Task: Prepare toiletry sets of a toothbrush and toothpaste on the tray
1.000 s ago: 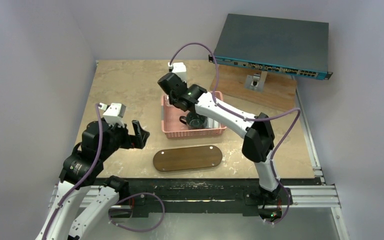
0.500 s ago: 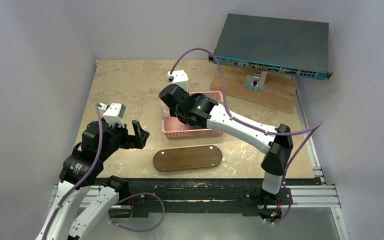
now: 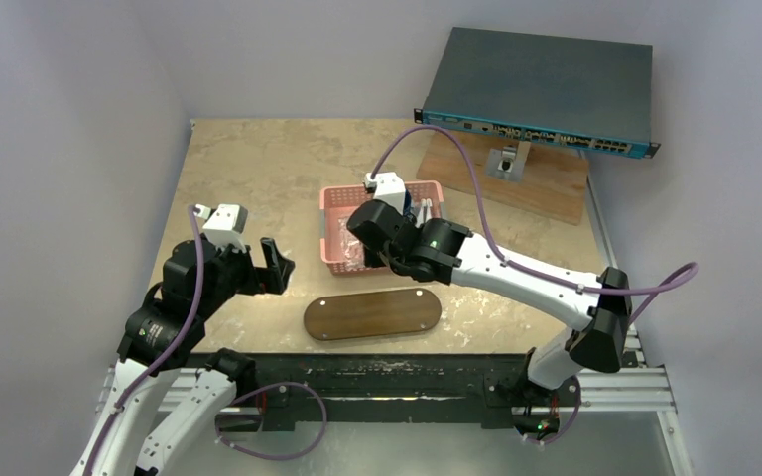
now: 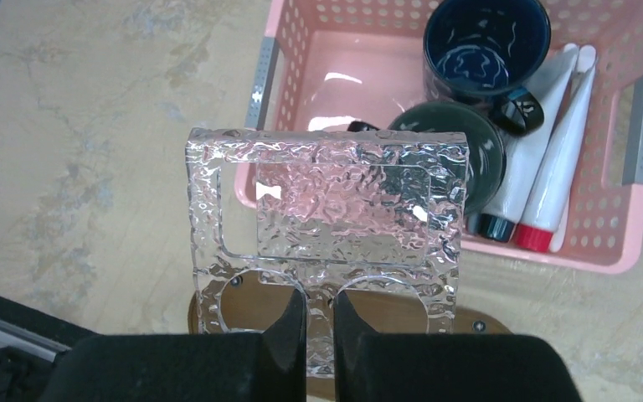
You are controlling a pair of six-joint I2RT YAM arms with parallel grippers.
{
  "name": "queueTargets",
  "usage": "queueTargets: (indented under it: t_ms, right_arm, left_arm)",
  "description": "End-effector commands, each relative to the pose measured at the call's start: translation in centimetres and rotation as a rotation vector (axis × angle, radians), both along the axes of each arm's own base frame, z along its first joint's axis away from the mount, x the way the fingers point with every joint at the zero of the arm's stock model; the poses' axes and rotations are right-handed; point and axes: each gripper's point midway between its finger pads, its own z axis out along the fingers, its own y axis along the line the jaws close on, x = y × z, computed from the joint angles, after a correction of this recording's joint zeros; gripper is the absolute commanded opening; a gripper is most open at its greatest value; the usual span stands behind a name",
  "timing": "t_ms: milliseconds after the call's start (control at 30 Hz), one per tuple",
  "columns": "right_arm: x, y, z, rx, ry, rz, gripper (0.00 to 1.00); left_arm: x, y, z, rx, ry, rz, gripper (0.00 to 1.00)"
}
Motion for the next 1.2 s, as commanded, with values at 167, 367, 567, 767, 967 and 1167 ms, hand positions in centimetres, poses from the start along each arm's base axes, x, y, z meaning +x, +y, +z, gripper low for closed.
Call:
queueTargets:
  t_ms: [167,367,567,767,967,1167]
  right_arm:
    - [-4.8,-0.4,-2.2,0.073,0.113,-0.034,0.0]
    - [-7.3,-0.4,-3.7,0.071,0.167,-0.037,0.0]
    - [-9.1,-0.7,-5.2,0.028,0.208,-0.064,0.0]
    - [-9.8,-1.0,-6.7,0.014,0.232,-0.121,0.0]
    - [-9.7,-1.2,-8.0,0.0,0.236,-0.171,0.0]
    - [-9.4,-0.6,-8.7,-0.014,0.224,-0.173,0.0]
  left_arm:
    - [0.3,0.4,0.1,0.007,-0.015,0.024,1.0]
    - [0.3,0.4,0.0,0.009,-0.011,0.028,1.0]
    - [0.3,0.4,0.0,0.008,-0.012,0.027,1.0]
    - [0.3,0.4,0.0,0.007,-0.011,0.028,1.0]
    - [0.2,0.5,0.0,0.007,-0.012,0.029,1.0]
    - [0.3,0.4,0.0,0.006,-0.009,0.026,1.0]
